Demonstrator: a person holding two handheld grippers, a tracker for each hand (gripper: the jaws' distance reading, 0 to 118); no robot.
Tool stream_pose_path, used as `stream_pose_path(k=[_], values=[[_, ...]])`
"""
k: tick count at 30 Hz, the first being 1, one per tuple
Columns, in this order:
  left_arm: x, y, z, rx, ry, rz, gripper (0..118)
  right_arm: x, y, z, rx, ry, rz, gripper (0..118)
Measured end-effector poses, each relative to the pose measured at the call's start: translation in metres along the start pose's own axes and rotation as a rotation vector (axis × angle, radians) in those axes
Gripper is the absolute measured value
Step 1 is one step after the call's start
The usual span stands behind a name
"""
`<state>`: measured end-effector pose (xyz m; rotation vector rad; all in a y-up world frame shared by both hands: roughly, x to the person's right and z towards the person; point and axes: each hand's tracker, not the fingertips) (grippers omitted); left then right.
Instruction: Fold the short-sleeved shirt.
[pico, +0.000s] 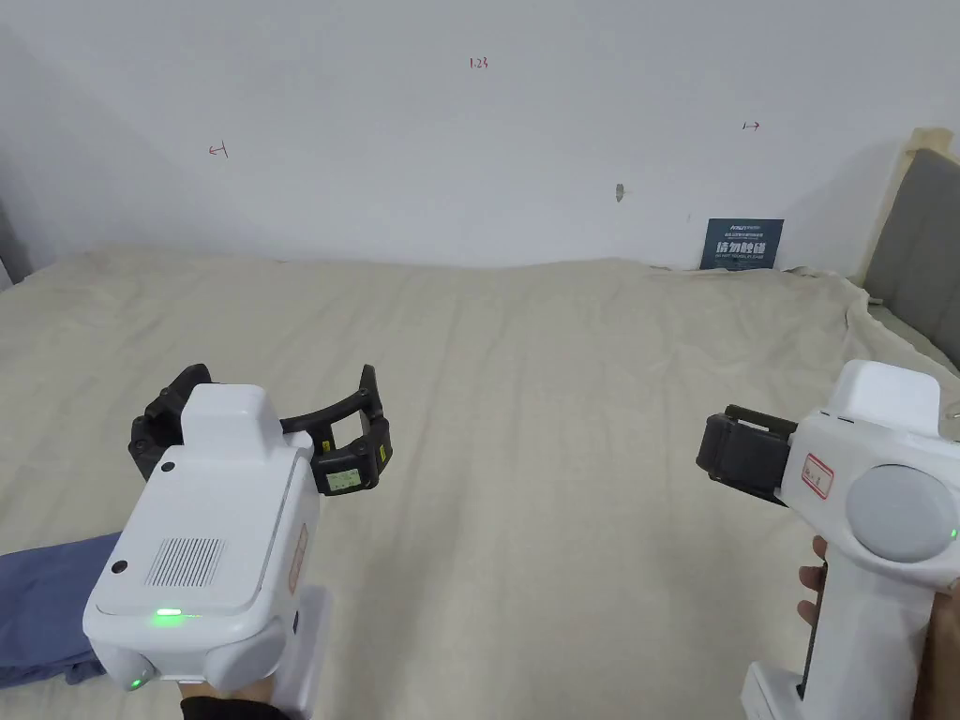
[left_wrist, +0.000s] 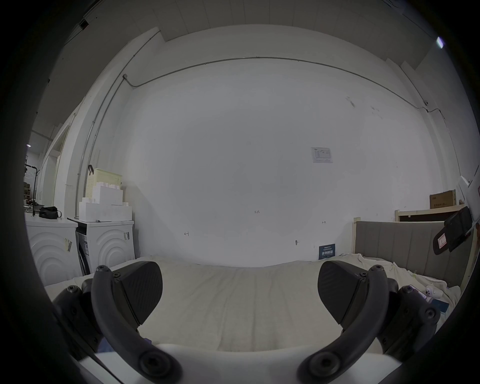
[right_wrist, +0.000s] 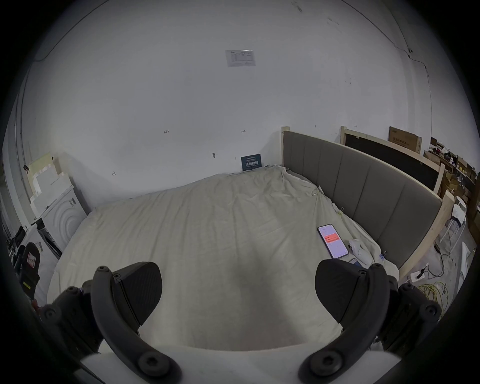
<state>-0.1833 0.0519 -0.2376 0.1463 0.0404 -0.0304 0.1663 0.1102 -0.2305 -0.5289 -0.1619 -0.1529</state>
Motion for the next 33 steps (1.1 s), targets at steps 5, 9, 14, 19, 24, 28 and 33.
stream_pose_path(k=[5, 9, 14, 19, 24, 28, 33], values=[[0.001, 0.0, 0.0, 0.0, -0.003, -0.004, 118, -0.003, -0.004, 0.004, 0.038, 0.001, 0.022, 116], [0.001, 0.0, 0.0, 0.001, -0.005, -0.003, 118, 0.004, -0.008, 0.001, 0.156, 0.08, 0.047, 116], [0.001, 0.0, 0.0, 0.004, -0.003, -0.003, 118, 0.006, -0.017, 0.0, 0.33, 0.119, 0.115, 116], [0.002, -0.002, 0.0, 0.001, -0.008, 0.0, 118, 0.005, -0.027, 0.001, 0.474, 0.13, 0.143, 118], [0.004, -0.002, 0.001, 0.005, -0.011, -0.003, 118, 0.005, -0.03, -0.001, 0.509, 0.126, 0.141, 118], [0.004, -0.001, 0.001, 0.007, -0.012, -0.007, 118, 0.005, -0.031, 0.0, 0.512, 0.12, 0.146, 118], [0.005, -0.002, 0.0, 0.006, -0.013, -0.003, 118, 0.006, -0.033, 0.001, 0.507, 0.125, 0.139, 118]])
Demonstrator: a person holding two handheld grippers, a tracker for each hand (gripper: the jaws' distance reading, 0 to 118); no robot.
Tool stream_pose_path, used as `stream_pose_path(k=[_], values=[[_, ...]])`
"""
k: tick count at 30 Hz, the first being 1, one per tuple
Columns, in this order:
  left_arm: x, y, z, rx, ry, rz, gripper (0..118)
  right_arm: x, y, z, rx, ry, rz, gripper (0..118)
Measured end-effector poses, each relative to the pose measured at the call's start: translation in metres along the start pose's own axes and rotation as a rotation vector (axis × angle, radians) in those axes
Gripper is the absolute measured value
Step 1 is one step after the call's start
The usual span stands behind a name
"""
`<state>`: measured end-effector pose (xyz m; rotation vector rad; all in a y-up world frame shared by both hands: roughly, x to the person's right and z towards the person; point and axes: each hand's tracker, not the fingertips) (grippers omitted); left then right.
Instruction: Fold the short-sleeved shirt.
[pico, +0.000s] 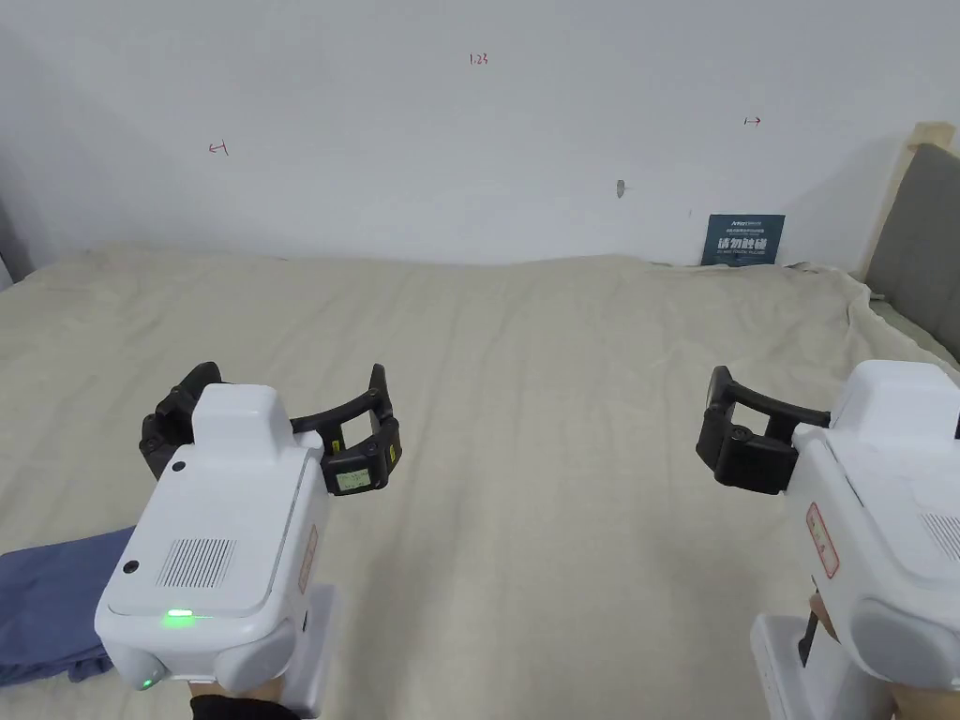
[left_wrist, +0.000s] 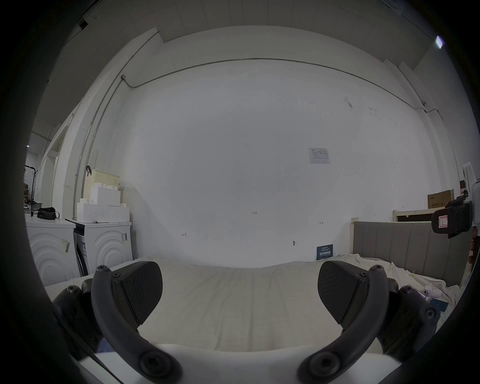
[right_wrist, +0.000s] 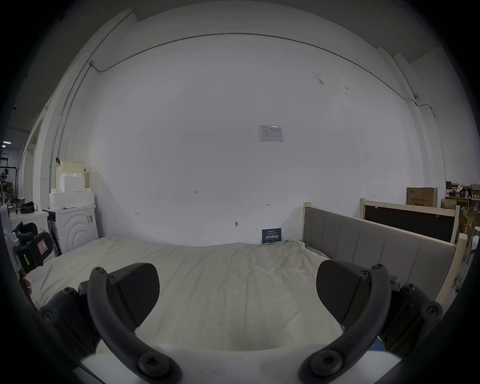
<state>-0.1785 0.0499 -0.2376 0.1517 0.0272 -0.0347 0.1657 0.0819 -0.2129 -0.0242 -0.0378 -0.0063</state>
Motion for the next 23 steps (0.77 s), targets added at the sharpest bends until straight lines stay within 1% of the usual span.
stream_pose_path(k=[23], values=[[-0.0004, -0.0017, -0.0002, 0.002, -0.001, -0.005, 118, 0.002, -0.0019, 0.0022, -0.006, -0.009, 0.014, 118]])
